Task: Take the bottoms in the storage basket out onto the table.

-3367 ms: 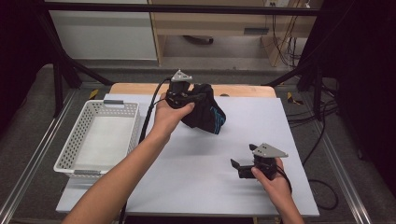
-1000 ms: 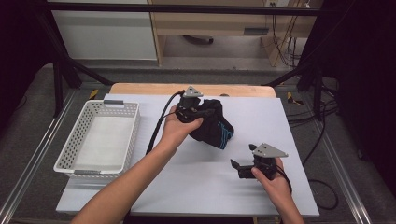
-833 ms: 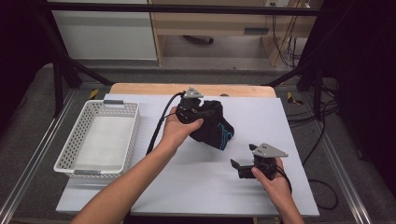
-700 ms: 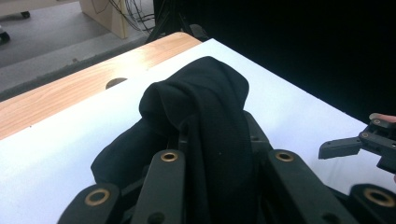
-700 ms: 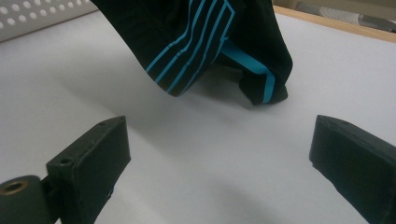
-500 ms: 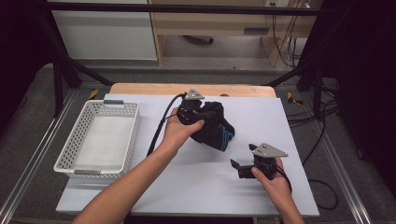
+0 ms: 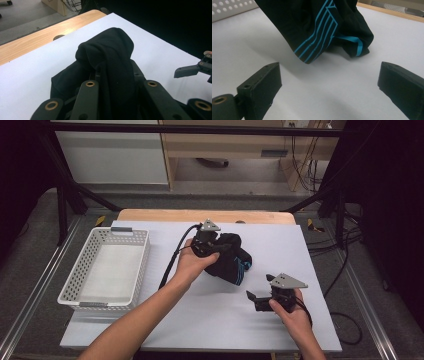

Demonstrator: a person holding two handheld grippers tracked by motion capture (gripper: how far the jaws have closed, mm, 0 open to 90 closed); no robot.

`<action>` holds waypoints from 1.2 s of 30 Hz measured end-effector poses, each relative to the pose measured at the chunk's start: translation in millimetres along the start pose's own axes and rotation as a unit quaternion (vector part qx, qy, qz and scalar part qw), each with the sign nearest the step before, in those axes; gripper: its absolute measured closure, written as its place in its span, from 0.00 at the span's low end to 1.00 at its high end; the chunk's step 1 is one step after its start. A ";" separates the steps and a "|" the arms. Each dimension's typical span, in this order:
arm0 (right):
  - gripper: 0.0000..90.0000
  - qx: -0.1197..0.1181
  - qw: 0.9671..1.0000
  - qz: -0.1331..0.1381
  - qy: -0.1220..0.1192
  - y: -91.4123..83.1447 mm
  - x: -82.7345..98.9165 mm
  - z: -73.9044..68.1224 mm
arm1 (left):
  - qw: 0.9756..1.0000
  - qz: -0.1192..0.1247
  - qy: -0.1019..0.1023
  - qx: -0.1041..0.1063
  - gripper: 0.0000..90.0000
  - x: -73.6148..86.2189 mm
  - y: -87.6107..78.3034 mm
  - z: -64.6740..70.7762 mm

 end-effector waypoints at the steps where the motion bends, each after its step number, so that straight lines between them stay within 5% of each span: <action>1: 0.06 0.000 1.000 0.000 0.000 0.0 0.0 0.1 | 1.000 0.000 0.000 0.000 0.84 0.3 0.2 0.0; 36: 0.06 -0.003 1.000 0.000 -0.001 0.0 -0.1 -0.7 | 1.000 -0.025 -0.012 0.014 0.83 36.3 11.9 0.5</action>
Point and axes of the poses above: each handheld gripper's, and its own axes: y roughly forward along the jaws, x roughly out of its underside, z roughly to its right, the point moved 3 cm from there along y, roughly forward along the jaws, and after that the axes turned 6 degrees about y, right-handed, at the moved point
